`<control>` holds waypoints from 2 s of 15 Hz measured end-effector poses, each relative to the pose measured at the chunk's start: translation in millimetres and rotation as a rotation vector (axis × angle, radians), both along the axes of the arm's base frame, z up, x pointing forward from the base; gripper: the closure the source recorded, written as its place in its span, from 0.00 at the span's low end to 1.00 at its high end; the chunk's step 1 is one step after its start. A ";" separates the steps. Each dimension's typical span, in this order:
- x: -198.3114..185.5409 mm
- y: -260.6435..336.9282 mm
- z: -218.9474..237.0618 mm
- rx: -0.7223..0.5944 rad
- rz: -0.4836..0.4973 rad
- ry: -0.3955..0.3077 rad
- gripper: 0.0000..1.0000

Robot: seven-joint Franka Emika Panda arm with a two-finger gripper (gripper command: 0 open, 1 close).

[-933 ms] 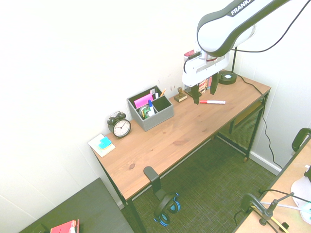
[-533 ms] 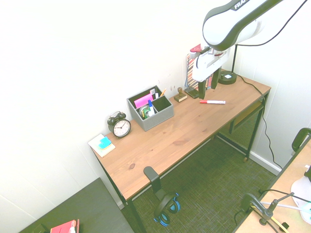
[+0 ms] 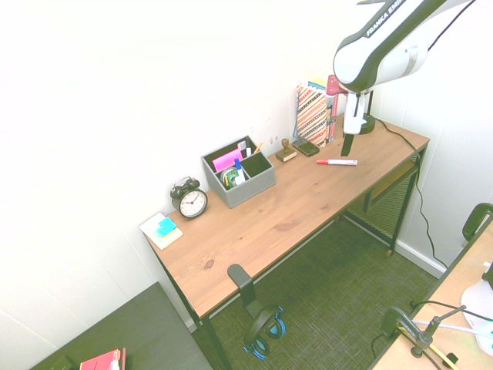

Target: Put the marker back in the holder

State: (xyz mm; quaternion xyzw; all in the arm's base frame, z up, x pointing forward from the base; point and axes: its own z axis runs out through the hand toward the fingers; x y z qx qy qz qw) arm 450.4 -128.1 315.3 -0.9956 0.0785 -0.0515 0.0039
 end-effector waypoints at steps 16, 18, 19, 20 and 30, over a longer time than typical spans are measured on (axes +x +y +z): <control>64.7 -85.8 -145.7 -0.103 -0.005 0.050 1.00; 66.9 -87.5 -147.6 -0.104 -0.007 0.050 1.00; 68.8 -88.3 -149.2 -0.104 -0.009 0.052 1.00; 70.5 -89.4 -151.0 -0.103 -0.012 0.056 1.00; 64.4 -92.8 -156.1 -0.096 -0.056 0.067 1.00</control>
